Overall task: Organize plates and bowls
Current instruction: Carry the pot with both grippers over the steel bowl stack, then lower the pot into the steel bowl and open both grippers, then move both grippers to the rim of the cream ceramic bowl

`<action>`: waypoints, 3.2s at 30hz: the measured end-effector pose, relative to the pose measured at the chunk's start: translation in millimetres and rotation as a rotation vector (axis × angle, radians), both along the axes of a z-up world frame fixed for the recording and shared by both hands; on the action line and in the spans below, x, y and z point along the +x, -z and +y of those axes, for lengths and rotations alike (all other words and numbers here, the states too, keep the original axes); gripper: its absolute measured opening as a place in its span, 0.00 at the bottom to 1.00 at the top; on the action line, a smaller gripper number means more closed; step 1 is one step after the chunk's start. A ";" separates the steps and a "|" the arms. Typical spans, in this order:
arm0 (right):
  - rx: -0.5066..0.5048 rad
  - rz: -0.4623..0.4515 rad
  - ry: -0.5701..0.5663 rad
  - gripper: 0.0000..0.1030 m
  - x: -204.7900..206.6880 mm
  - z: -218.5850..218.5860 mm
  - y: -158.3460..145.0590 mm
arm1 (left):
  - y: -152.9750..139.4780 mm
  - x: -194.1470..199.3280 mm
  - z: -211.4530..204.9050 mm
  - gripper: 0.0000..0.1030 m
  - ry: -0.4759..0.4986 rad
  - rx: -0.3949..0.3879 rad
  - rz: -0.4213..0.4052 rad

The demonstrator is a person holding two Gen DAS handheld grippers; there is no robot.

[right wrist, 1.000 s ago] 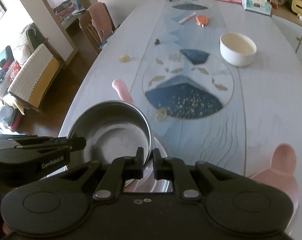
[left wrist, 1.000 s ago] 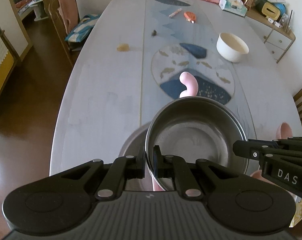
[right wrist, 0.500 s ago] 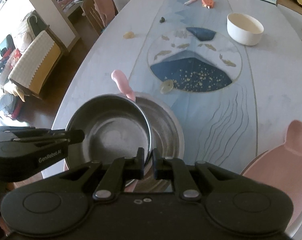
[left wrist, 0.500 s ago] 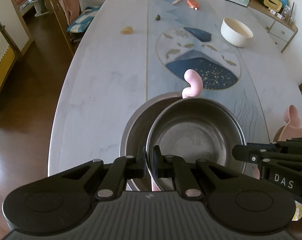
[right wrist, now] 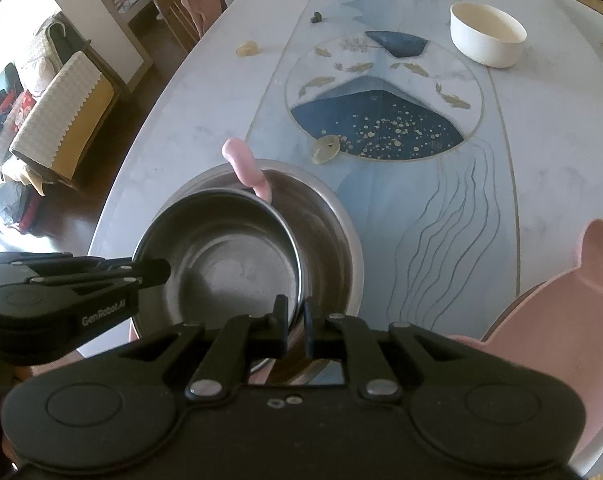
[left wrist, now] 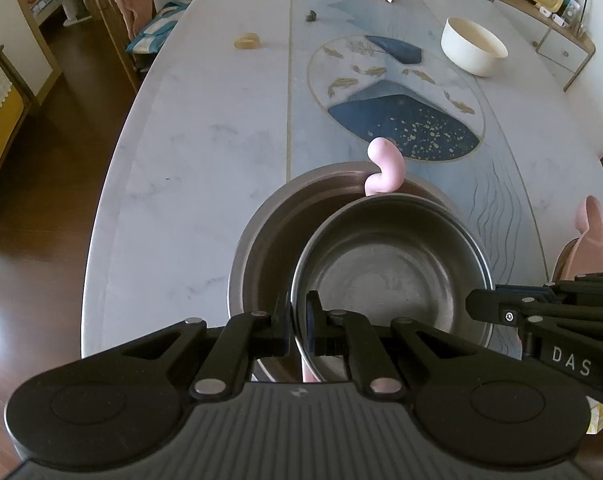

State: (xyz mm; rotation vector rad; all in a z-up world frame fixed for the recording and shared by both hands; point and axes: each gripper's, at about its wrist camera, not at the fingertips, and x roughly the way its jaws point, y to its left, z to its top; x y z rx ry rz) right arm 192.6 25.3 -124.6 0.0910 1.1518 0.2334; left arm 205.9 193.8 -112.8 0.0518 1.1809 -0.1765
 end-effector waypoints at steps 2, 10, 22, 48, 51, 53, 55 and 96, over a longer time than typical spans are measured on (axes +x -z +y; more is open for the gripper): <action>0.001 0.003 -0.001 0.08 0.4 -0.3 0.7 | 1.4 1.2 0.4 0.06 0.000 -0.001 0.002; 0.008 0.001 -0.006 0.09 2.8 -0.2 1.9 | 8.3 2.8 2.5 0.06 0.001 -0.004 0.011; 0.023 -0.004 -0.017 0.17 5.1 -0.6 -4.1 | 9.3 4.5 7.0 0.06 -0.005 -0.023 0.017; 0.070 -0.137 -0.025 0.38 0.6 -28.0 -62.0 | -62.5 8.3 -4.9 0.10 0.080 -0.108 -0.146; 0.070 -0.163 -0.021 0.43 2.6 -36.2 -70.8 | -72.4 10.0 -11.7 0.10 0.095 -0.121 -0.169; 0.074 -0.181 -0.016 0.45 4.6 -42.6 -77.5 | -80.4 12.1 -18.3 0.10 0.109 -0.124 -0.188; 0.078 -0.199 -0.011 0.47 6.6 -49.0 -84.1 | -87.6 15.2 -25.5 0.10 0.123 -0.130 -0.205; -0.065 -0.307 0.155 0.95 184.9 -219.0 -103.9 | -99.3 209.7 -218.4 0.75 0.154 -0.102 -0.274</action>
